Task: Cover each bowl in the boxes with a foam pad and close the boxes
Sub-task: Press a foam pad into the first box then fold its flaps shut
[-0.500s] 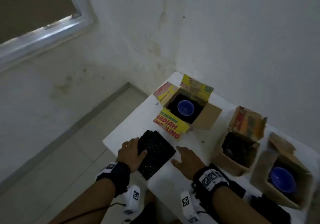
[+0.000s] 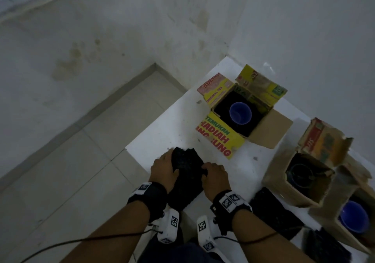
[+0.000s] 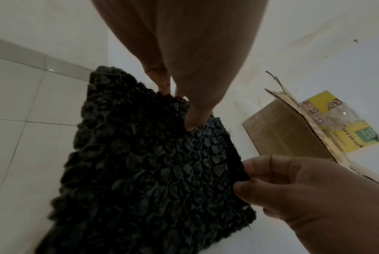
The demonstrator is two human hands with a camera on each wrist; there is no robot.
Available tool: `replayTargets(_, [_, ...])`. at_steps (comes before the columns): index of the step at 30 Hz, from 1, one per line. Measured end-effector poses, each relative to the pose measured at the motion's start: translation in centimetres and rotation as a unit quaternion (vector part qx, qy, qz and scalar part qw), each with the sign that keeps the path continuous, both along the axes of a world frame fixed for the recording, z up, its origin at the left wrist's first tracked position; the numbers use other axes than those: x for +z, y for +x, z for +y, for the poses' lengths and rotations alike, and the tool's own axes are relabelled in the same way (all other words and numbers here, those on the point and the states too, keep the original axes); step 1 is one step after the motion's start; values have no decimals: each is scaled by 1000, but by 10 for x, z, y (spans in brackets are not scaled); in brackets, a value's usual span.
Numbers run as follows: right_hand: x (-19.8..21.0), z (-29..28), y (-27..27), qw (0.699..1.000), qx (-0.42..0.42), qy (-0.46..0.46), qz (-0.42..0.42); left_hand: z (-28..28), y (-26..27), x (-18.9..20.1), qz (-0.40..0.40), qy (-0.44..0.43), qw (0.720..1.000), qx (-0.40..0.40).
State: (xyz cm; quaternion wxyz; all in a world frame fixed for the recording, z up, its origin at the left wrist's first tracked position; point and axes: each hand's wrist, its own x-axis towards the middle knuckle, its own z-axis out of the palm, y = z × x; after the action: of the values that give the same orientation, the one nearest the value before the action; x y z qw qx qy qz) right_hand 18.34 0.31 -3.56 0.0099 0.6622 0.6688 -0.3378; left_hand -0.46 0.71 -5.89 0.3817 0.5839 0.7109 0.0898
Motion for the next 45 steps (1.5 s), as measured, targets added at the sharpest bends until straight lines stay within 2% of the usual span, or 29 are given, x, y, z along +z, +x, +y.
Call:
replayTargets(3, [-3, -1, -2, 995, -58, -19, 78, 1, -5, 3, -7, -7, 1000, 24])
replayTargets(7, [4, -2, 0, 977, -126, -5, 171, 2, -10, 23, 10, -96, 995, 11])
replayTargets(9, [15, -1, 3, 971, -133, 1, 201, -2, -12, 31, -59, -105, 993, 17])
replayTargets(11, [27, -1, 5, 962, -141, 7, 234, -5, -13, 37, -147, -78, 985, 42])
replayTargets(13, [39, -3, 9, 951, -149, 13, 269, -10, -14, 44, -200, -57, 976, 67])
replayTargets(15, [52, -4, 14, 942, -150, 16, 298, -13, -16, 50, -228, -79, 968, 71])
replayTargets(18, [76, -3, 21, 926, -147, 8, 348, -16, -19, 63, -231, -157, 960, 34])
replayTargets(21, [97, -2, 31, 915, -140, 17, 377, -16, -14, 82, -221, -158, 962, -7])
replayTargets(25, [103, -12, 46, 917, -200, 41, 341, -20, -9, 102, -267, -121, 955, 36])
replayTargets(27, [102, -23, 52, 905, -249, -11, 343, -23, -5, 113, -310, -100, 942, 76])
replayTargets(29, [102, -34, 53, 873, -296, -115, 369, -24, 0, 126, -341, -78, 933, 90])
replayTargets(31, [99, -38, 53, 815, -332, -224, 418, -24, 4, 134, -363, -71, 925, 89])
replayTargets(32, [98, -36, 52, 778, -344, -273, 450, -24, 6, 136, -372, -74, 921, 86])
replayTargets(34, [95, -30, 47, 674, -385, -337, 533, -25, 10, 143, -382, -77, 916, 90])
replayTargets(35, [94, -29, 42, 635, -410, -337, 561, -26, 11, 145, -385, -77, 915, 92])
replayTargets(36, [92, -29, 37, 619, -428, -317, 577, -27, 11, 145, -391, -75, 912, 99])
replayTargets(37, [90, -29, 33, 633, -420, -287, 584, -28, 12, 144, -391, -71, 911, 112])
replayTargets(39, [89, -30, 27, 692, -359, -246, 576, -29, 10, 137, -391, -52, 905, 161])
replayTargets(40, [88, -30, 25, 712, -329, -241, 571, -29, 8, 133, -392, -45, 900, 186])
replayTargets(43, [89, -28, 24, 734, -290, -233, 568, -30, 6, 128, -417, -73, 877, 230])
replayTargets(45, [91, -25, 24, 736, -272, -229, 576, -27, 4, 125, -431, -103, 860, 253])
